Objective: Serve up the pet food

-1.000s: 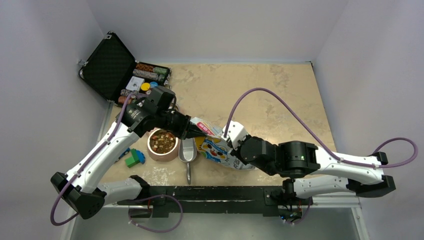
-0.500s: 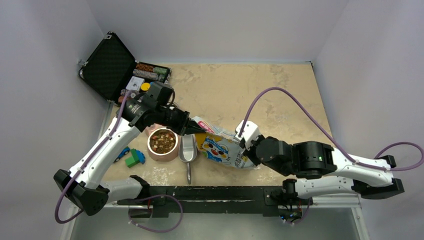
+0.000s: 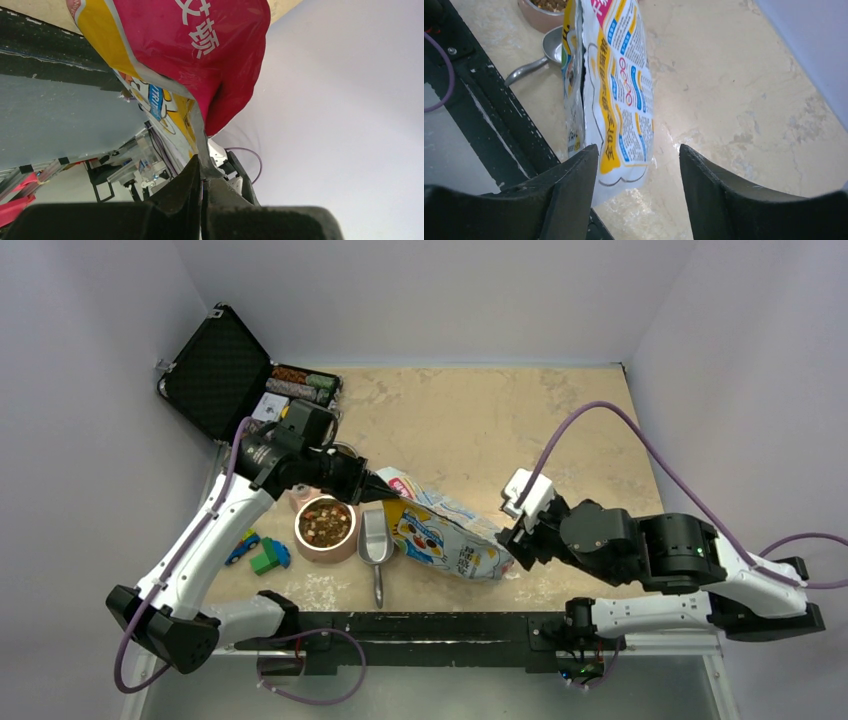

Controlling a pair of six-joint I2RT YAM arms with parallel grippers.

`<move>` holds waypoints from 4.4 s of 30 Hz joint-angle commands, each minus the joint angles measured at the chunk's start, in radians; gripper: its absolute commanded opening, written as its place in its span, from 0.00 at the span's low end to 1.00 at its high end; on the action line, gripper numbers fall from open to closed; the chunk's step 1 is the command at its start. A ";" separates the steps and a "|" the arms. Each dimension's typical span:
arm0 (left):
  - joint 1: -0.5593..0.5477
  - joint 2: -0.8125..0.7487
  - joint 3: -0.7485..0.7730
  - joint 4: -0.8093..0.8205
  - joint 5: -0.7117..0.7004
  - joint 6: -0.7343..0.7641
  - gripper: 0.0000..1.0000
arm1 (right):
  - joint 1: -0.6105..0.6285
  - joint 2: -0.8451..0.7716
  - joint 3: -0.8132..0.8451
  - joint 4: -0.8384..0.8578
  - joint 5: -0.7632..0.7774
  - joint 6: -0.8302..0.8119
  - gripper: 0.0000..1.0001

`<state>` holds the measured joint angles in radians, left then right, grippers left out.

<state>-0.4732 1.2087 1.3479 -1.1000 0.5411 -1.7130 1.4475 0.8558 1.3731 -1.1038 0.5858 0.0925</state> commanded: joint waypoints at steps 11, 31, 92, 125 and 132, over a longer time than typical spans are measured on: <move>0.016 -0.057 -0.020 0.033 -0.021 -0.049 0.00 | -0.004 0.412 0.178 0.386 -0.037 -0.312 0.67; 0.015 -0.093 -0.026 0.063 0.043 -0.084 0.00 | -0.102 0.511 0.154 0.344 -0.022 -0.328 0.00; 0.052 -0.153 -0.087 0.138 -0.120 -0.133 0.00 | -0.136 0.263 -0.080 0.018 0.024 0.012 0.13; -0.249 -0.090 -0.083 0.172 -0.162 -0.043 0.46 | -0.164 0.208 0.032 0.137 -0.136 0.105 0.00; -0.238 -0.021 -0.098 0.294 -0.219 -0.063 0.42 | -0.325 0.137 -0.006 0.179 -0.331 0.020 0.00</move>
<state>-0.7200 1.1355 1.2453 -0.8993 0.3733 -1.7729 1.2087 1.0767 1.3388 -1.0107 0.3408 0.1688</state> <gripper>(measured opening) 0.423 0.010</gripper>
